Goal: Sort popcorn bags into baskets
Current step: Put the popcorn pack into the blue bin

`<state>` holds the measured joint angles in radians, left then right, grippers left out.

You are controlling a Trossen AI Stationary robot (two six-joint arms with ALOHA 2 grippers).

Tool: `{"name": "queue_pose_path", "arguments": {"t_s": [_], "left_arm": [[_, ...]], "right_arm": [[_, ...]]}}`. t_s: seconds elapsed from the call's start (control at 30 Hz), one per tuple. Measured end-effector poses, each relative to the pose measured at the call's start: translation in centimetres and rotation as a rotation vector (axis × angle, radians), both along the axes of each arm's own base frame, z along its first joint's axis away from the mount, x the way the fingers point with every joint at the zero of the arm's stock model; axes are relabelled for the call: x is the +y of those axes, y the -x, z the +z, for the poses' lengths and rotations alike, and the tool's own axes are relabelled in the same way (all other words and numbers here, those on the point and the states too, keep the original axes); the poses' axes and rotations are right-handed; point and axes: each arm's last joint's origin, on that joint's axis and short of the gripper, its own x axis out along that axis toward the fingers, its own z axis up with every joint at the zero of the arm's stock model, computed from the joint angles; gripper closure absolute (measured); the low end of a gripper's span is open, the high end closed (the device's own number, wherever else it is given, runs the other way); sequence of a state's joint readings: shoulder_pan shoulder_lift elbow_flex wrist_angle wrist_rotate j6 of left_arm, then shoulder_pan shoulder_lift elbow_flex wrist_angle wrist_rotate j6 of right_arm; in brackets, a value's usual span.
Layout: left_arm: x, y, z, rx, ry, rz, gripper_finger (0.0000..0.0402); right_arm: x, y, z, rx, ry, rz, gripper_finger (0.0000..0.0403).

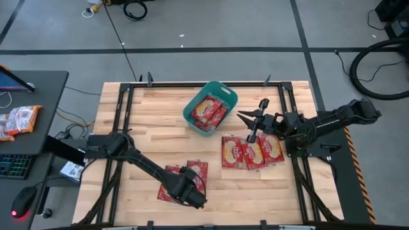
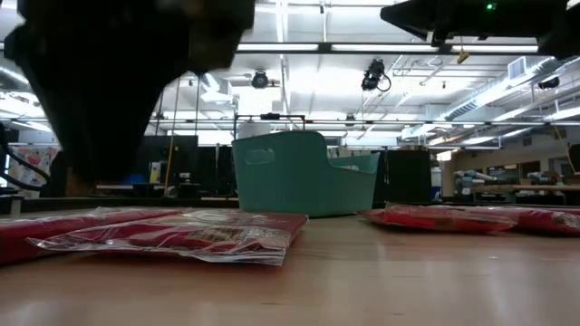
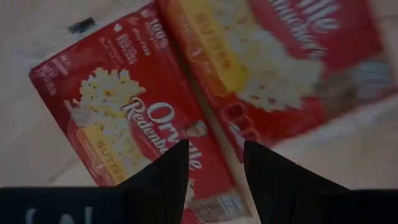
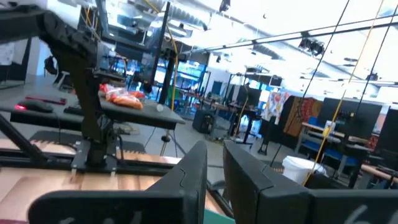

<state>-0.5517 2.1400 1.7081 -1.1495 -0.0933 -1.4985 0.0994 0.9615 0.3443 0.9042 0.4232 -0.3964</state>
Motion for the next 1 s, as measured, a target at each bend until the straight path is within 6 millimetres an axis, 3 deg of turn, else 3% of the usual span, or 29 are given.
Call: {"name": "queue_pose_path", "arguments": {"t_s": [0.27,0.63,0.77,0.93,1.0], "left_arm": [[-0.1,-0.3,-2.9,0.092,-0.025,0.013,0.0246],[-0.3,0.5,-4.0,0.223,-0.016,-0.055,0.0253],[-0.4,0.6,-4.0,0.233,-0.017,-0.090,0.0293],[-0.5,0.8,-3.9,0.242,-0.015,-0.147,0.0376],[-0.5,0.8,-3.8,0.243,-0.014,-0.163,0.0387]], "right_arm": [[-1.0,-0.1,0.1,-0.018,0.002,0.028,0.0344],[-1.4,-0.1,0.0,-0.021,-0.016,0.062,0.0344],[-1.3,-0.2,-0.1,-0.017,-0.034,0.089,0.0344],[-1.2,-0.2,-0.2,0.001,-0.043,0.095,0.0344],[-1.2,-0.2,-0.3,0.006,-0.049,0.097,0.0344]]}}
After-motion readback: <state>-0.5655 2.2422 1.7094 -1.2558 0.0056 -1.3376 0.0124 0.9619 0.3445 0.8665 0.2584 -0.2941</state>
